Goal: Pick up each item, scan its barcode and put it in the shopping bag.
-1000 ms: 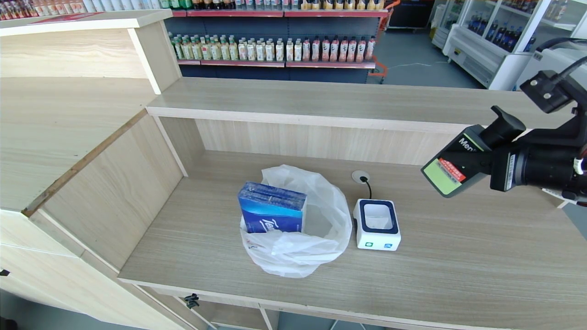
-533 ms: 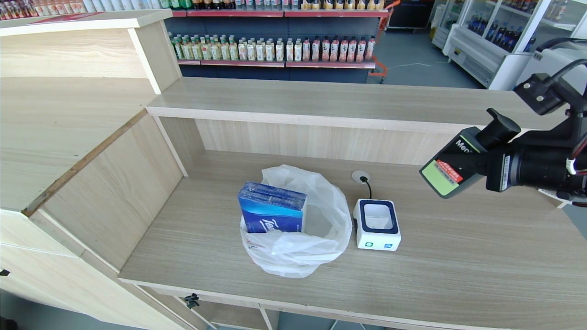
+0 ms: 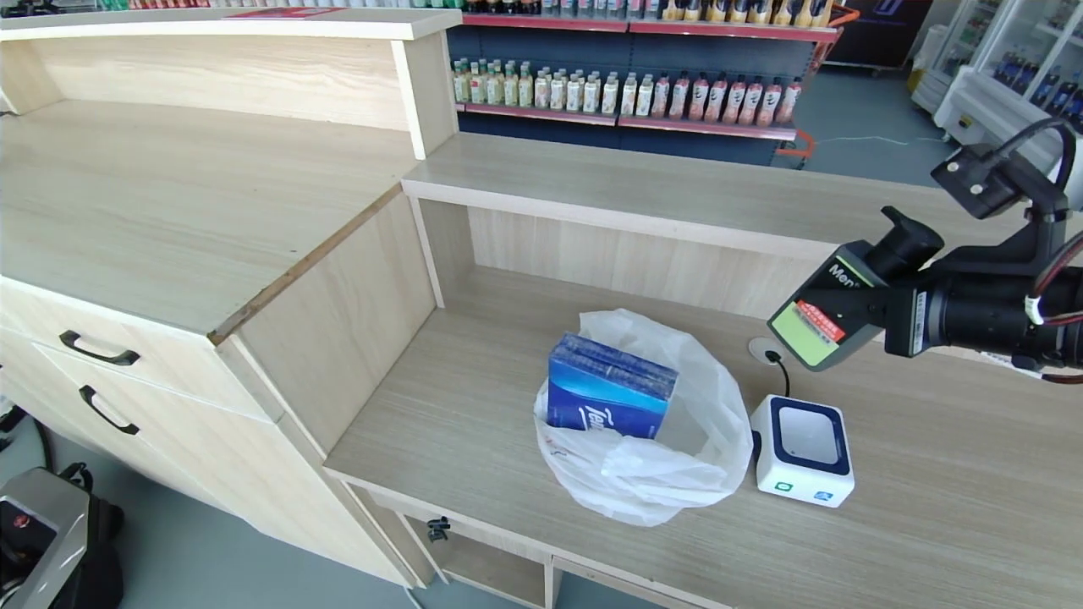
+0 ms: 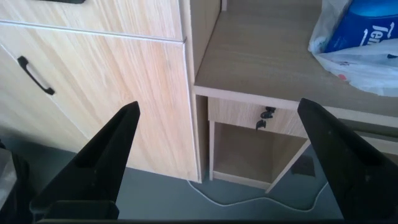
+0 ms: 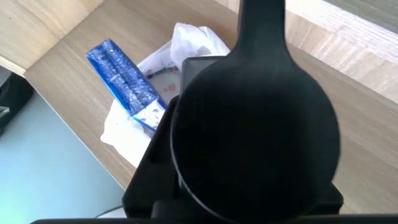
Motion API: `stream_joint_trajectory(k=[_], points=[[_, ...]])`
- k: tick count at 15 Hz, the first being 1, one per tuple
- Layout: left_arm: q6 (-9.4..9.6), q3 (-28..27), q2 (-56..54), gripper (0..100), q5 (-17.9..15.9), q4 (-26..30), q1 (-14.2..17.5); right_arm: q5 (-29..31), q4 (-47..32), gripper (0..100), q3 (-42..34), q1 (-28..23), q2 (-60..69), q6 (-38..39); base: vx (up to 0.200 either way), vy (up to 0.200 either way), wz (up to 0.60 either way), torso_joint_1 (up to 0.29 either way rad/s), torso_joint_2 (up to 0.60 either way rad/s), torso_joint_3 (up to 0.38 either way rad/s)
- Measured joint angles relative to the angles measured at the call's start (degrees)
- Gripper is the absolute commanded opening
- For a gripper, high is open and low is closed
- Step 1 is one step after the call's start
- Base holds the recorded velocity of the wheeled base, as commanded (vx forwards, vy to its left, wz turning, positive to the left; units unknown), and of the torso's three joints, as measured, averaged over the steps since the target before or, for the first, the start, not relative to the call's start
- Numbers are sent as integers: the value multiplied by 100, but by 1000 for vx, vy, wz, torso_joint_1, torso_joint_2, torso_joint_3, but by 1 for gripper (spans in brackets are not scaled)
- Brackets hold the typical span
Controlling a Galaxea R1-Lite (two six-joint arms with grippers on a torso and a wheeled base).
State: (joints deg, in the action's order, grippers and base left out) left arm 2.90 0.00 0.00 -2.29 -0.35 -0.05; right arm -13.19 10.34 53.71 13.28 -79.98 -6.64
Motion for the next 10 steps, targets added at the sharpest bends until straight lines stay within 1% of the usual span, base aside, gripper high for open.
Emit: stream_joint_trajectory(k=[3,4,6,7,9,10], points=[[-1,0,2,100,-2,0,2,-51,24,0,-22,-55,-221,95,0,0,0,0,0,0],[0,0,2,100,0,4,0,-51,59,0,-41,-127,-336,268,0,0,0,0,0,0],[-1,0,2,100,0,2,-5,-148,274,0,-27,-247,-605,997,0,0,0,0,0,0],[-1,0,0,100,0,4,-5,-295,351,0,-11,-341,-761,1211,0,0,0,0,0,0],[0,0,2,100,0,4,-5,-870,394,0,4,-581,-1079,1627,0,0,0,0,0,0],[-1,0,2,100,0,2,-5,-985,479,0,45,-674,-1232,1904,0,0,0,0,0,0]])
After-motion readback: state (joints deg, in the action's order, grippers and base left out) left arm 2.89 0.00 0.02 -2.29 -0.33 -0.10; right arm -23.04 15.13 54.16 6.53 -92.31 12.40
